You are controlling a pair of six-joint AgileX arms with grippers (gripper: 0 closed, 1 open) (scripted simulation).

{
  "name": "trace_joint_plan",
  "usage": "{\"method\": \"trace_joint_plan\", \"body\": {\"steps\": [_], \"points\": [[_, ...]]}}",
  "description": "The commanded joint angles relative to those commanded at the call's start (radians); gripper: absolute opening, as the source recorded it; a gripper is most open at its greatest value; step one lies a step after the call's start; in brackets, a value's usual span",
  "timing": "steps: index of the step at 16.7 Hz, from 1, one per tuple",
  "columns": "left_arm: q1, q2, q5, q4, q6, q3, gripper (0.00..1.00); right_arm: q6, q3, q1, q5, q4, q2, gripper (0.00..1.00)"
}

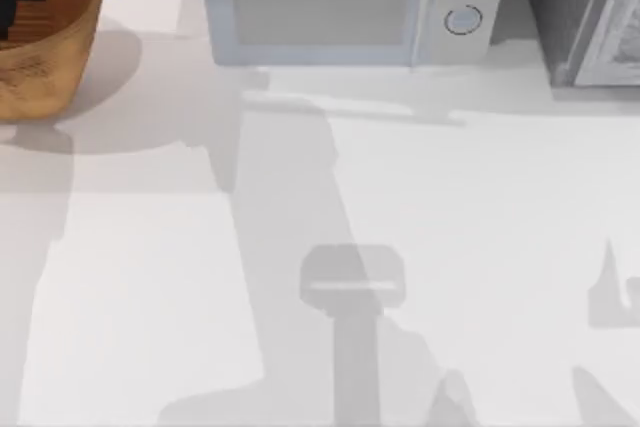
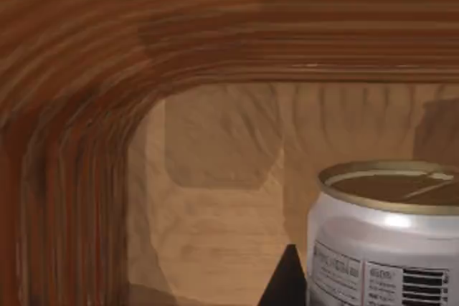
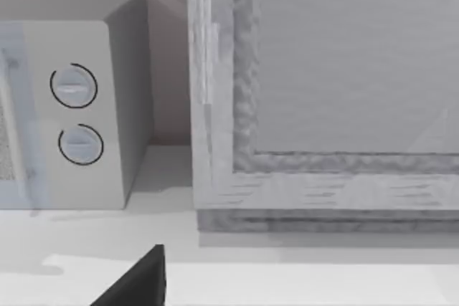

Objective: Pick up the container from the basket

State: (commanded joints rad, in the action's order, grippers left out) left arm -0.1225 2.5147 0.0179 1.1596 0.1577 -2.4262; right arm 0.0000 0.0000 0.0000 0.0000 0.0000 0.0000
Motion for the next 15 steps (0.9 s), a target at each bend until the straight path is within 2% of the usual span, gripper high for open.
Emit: {"method": "trace_joint_plan", "body": {"steps": [4,8,15], "points": [[0.036,-0.345,-0.074,-0.151,-0.011,0.347,0.00,0.000,0.000,0.000,0.000,0.000,0.000,1.00],[0.071,-0.844,-0.131,-0.353,-0.031,0.829,0.00,0.000,0.000,0.000,0.000,0.000,0.000,1.00],[0.113,-1.800,-0.136,-0.768,-0.086,1.722,0.00,0.000,0.000,0.000,0.000,0.000,0.000,1.00]]}}
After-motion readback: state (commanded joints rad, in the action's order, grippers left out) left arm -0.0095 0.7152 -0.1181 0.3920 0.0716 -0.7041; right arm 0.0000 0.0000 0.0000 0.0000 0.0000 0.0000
